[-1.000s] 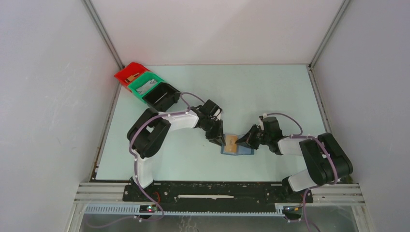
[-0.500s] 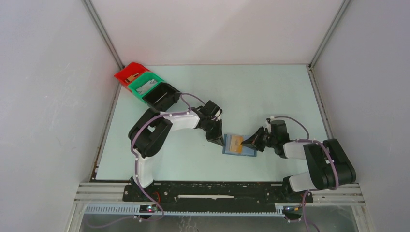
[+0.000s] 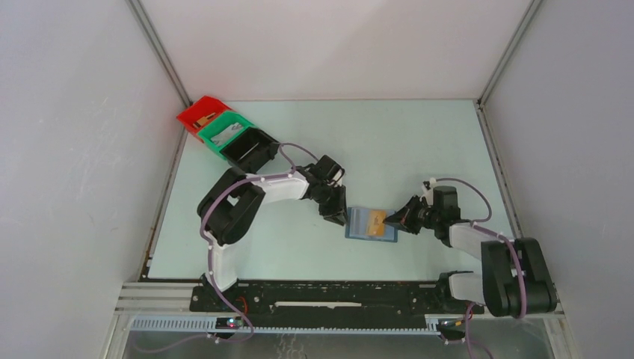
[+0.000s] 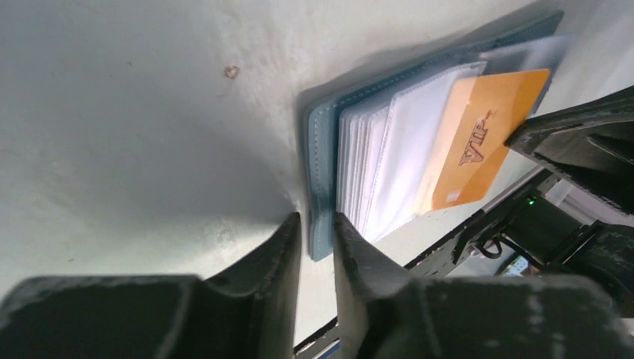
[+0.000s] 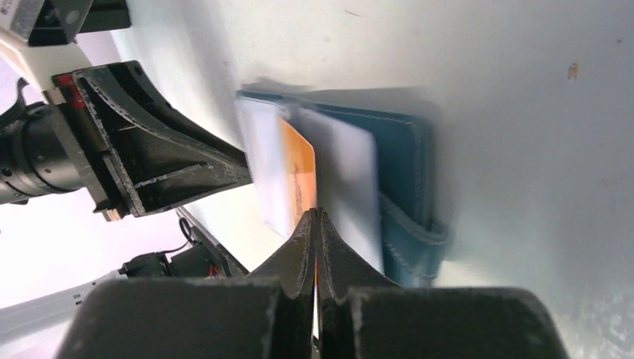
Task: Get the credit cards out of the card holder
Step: Remove the credit card from the card holder.
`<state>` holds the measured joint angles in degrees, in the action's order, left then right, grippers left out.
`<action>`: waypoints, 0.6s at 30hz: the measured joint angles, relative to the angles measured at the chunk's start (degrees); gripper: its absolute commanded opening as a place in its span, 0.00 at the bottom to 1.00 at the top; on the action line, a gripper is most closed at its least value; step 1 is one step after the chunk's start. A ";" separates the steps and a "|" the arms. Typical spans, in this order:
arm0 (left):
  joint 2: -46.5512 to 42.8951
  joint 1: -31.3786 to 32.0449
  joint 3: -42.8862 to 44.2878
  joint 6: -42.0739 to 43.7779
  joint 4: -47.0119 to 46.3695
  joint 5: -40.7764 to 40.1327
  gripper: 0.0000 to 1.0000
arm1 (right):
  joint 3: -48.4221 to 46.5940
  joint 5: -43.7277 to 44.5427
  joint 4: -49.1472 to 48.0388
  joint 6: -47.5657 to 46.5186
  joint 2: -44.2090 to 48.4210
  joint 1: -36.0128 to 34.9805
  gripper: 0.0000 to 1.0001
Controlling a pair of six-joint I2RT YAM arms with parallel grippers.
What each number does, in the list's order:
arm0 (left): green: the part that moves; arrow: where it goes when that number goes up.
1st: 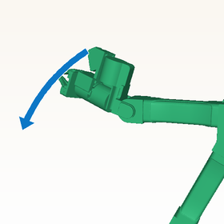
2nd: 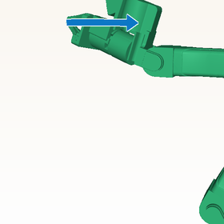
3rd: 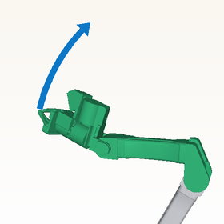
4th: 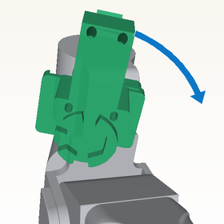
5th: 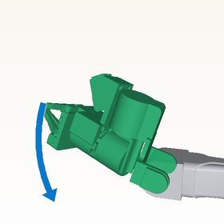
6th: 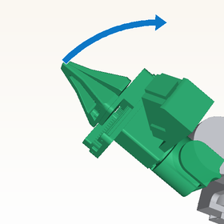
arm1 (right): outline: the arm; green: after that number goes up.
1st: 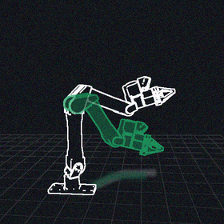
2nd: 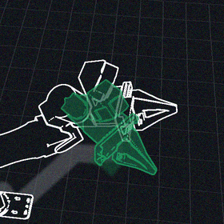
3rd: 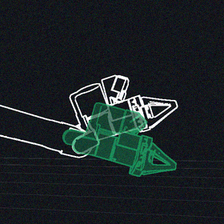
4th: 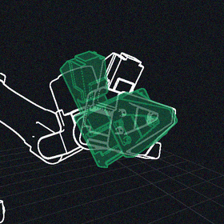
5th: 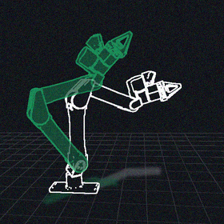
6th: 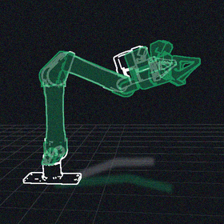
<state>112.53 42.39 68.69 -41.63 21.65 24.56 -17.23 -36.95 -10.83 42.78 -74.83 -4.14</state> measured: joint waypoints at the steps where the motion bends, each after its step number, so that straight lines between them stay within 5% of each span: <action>1: -0.37 0.02 0.00 0.09 0.04 -0.37 0.38 | 0.00 -0.07 1.01 -0.52 1.55 0.31 0.00; 18: -14.10 -2.56 0.22 5.70 5.95 -1.84 0.54 | -1.14 -5.84 7.30 -2.19 15.74 1.90 0.00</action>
<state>98.43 39.83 68.90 -35.92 27.59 22.72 -18.37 -42.78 -3.53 40.60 -59.09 -2.24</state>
